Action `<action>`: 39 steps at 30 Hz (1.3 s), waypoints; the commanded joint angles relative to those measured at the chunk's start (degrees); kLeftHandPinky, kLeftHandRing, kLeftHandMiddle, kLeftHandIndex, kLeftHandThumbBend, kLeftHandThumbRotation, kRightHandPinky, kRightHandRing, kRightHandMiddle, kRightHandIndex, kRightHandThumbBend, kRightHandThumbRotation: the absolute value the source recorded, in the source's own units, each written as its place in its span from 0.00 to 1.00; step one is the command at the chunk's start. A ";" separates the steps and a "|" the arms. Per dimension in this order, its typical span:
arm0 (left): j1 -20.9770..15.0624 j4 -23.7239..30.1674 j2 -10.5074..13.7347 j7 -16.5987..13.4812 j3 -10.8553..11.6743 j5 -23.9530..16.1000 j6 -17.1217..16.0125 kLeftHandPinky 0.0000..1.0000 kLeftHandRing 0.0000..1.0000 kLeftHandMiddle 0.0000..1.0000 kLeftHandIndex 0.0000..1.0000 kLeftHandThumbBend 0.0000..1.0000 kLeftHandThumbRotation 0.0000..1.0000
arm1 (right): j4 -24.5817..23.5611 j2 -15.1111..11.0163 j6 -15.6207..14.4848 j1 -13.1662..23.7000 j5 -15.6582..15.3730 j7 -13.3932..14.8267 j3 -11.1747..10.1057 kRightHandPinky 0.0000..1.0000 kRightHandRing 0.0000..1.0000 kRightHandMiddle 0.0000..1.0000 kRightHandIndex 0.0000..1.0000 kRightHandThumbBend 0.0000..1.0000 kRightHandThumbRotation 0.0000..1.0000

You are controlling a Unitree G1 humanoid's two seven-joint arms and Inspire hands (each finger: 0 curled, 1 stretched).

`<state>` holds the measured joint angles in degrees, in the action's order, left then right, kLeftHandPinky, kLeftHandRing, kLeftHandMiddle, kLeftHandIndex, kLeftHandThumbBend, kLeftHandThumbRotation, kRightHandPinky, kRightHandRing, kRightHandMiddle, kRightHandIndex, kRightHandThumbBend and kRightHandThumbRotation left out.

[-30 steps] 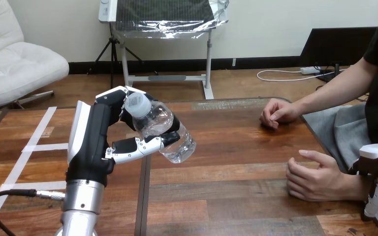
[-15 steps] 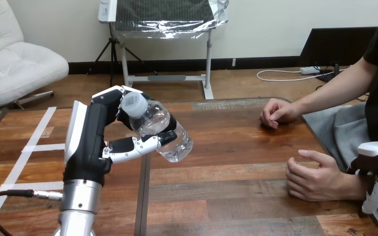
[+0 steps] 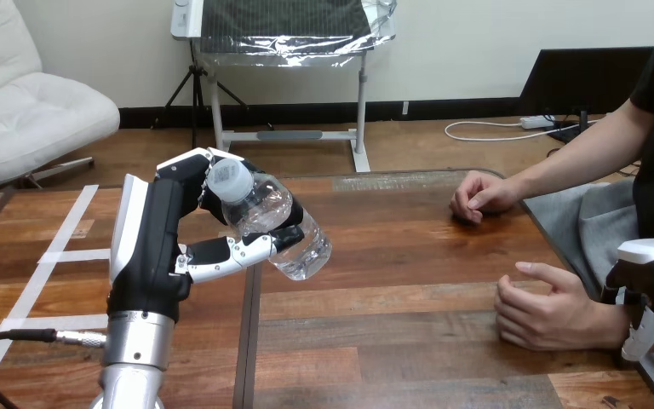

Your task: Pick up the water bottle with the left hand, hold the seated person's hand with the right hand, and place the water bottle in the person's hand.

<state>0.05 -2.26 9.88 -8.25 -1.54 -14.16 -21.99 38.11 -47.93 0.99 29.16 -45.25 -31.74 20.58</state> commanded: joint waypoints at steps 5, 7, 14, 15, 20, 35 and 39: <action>-3.82 1.72 -0.39 -0.51 0.79 0.29 -2.42 0.38 0.39 0.44 0.48 0.64 0.00 | 2.49 3.34 0.37 2.79 -0.12 -0.64 2.74 0.46 0.54 0.63 0.69 0.61 0.00; -3.84 1.65 -0.47 -0.52 0.83 0.44 -2.44 0.38 0.39 0.44 0.48 0.64 0.00 | 2.98 3.69 0.15 2.92 0.05 -0.37 2.81 0.47 0.55 0.64 0.69 0.61 0.00; -3.75 1.81 -0.51 -0.59 0.86 0.35 -2.23 0.38 0.39 0.44 0.48 0.64 0.00 | 4.93 4.48 0.09 3.56 0.36 0.12 3.41 0.52 0.58 0.65 0.68 0.61 0.00; -3.73 1.84 -0.51 -0.56 0.87 0.39 -2.18 0.38 0.39 0.44 0.48 0.64 0.00 | 4.90 4.56 -0.03 3.55 0.36 0.05 3.48 0.52 0.58 0.66 0.68 0.61 0.00; -3.73 1.83 -0.47 -0.46 0.90 0.51 -2.23 0.38 0.39 0.44 0.48 0.64 0.00 | 5.61 4.90 0.00 3.72 0.33 0.31 3.83 0.51 0.59 0.66 0.67 0.61 0.00; -3.49 2.29 -0.66 -0.42 0.90 0.67 -1.84 0.38 0.39 0.44 0.48 0.64 0.00 | 8.57 5.17 2.41 4.75 -0.90 1.43 6.82 0.53 0.60 0.69 0.72 0.59 0.04; -3.42 2.43 -0.66 -0.26 0.90 0.85 -1.72 0.38 0.39 0.44 0.48 0.64 0.00 | 9.02 5.40 2.53 4.70 -0.33 1.64 6.82 0.54 0.61 0.70 0.74 0.59 0.05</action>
<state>0.05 -2.25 9.83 -8.24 -1.41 -14.06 -21.99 45.13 -46.29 2.32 34.19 -45.71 -29.28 24.90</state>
